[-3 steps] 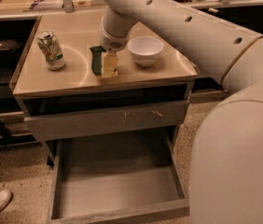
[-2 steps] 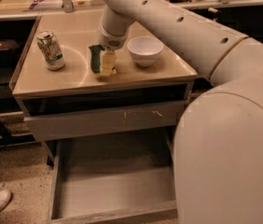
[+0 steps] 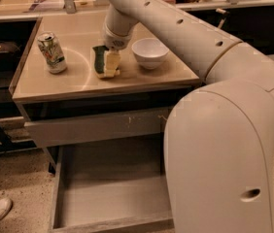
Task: Pick sponge from middle drawer and place on counter
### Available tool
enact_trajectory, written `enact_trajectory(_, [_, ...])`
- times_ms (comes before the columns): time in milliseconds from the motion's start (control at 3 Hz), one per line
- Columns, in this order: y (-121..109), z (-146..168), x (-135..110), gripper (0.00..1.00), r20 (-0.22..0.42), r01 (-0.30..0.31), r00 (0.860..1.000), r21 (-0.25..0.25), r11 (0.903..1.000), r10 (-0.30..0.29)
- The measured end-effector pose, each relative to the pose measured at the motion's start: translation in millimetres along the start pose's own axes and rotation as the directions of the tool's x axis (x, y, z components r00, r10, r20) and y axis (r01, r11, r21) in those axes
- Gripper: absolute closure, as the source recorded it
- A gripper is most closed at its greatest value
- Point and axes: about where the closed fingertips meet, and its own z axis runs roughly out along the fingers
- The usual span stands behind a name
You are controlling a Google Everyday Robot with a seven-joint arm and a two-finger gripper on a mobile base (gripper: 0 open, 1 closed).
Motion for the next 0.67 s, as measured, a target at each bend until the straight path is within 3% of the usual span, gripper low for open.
enact_trajectory(667, [0.0,0.1,0.0,0.36,0.0,0.0,1.0,0.0,1.0,0.0])
